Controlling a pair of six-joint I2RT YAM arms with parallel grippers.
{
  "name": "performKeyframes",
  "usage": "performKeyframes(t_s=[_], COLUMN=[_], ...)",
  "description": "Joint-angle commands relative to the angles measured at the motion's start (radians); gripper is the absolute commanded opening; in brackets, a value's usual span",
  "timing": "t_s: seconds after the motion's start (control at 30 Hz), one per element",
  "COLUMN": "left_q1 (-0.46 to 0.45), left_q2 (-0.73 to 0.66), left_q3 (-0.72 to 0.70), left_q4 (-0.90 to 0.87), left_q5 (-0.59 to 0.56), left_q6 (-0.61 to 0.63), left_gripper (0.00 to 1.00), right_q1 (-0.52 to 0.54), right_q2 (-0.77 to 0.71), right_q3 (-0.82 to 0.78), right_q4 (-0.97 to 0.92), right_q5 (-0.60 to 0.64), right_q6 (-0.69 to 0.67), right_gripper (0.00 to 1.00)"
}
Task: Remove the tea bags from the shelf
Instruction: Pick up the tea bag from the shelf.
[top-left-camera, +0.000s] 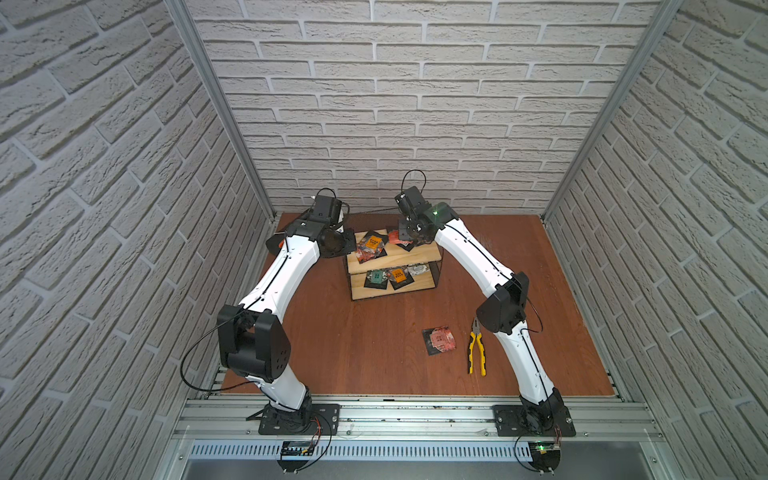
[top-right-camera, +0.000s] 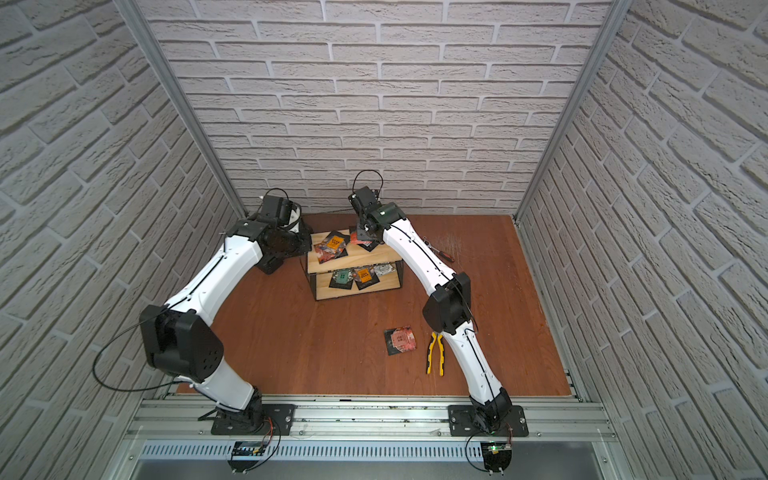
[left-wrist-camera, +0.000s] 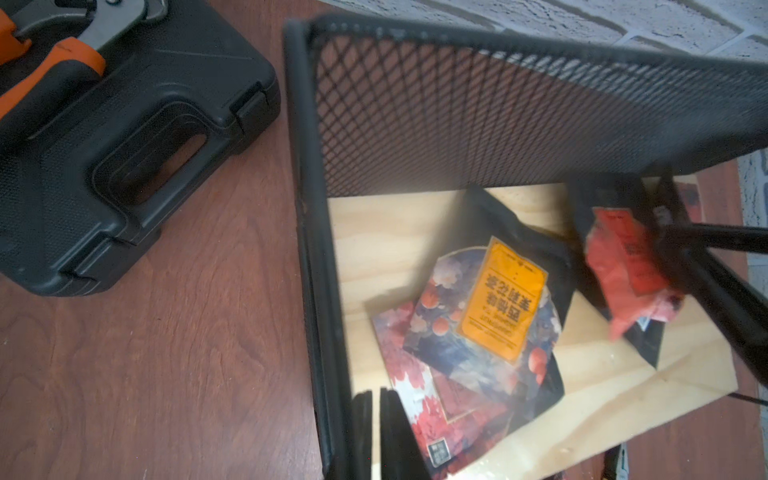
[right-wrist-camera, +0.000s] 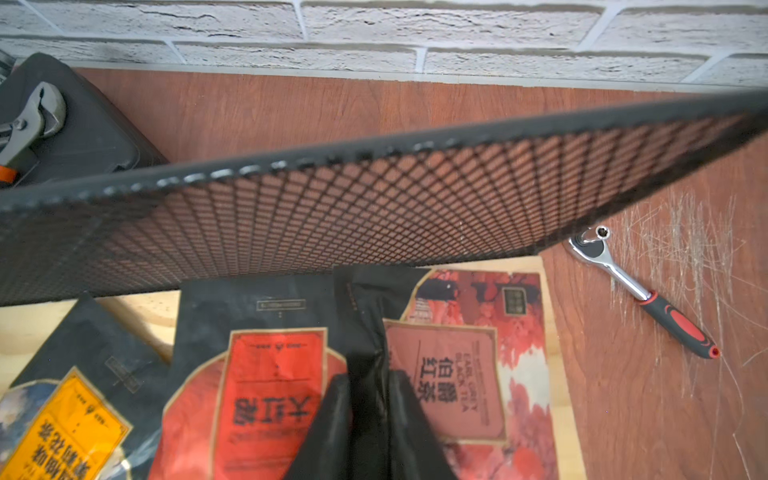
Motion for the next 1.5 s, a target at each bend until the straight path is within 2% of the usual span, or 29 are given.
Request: performKeyframes(t_s=[0.0,0.1,0.57,0.9,0.97,1.07,1.23,1.33,1.47], left_q1=[0.013,0.013,0.013,0.012,0.013,0.013,0.013,0.013,0.014], left_q2=[0.007,0.009,0.012,0.014,0.012,0.011,0.008,0.007,0.010], left_q3=[0.031,0.031,0.034,0.035,0.036,0.037,0.038,0.036,0.031], left_q4=[0.016,0.017,0.020,0.019,0.018,0.014,0.010,0.008,0.006], left_q5=[0.010,0.011,0.016,0.017,0.018,0.018,0.014,0.016,0.020], left_q6=[0.023,0.022,0.020,0.019,0.019,0.022,0.030,0.031,0.030], left_gripper=[0.10,0.10,0.10,0.10,0.10,0.10,0.10,0.10,0.10], right_q1=[-0.003,-0.003,0.001,0.064,0.086,0.122,0.143,0.145,0.144], right_q2=[-0.021,-0.031,-0.182,-0.394,-0.479,-0.633,-0.925,-1.038,-1.097], right_q3=[-0.020,-0.022,-0.061,-0.215,-0.307,-0.548,-1.098,-1.357,-1.591], right_q4=[0.020,0.029,0.070,0.125,0.150,0.232,0.426,0.481,0.524], right_q5=[-0.011,-0.018,0.050,0.038,0.005,-0.057,-0.180,-0.217,-0.221], right_q6=[0.029,0.040,0.038,-0.029,-0.046,-0.054,0.012,0.054,0.089], right_gripper=[0.11,0.03,0.03,0.03,0.03,0.03,0.03,0.03,0.03])
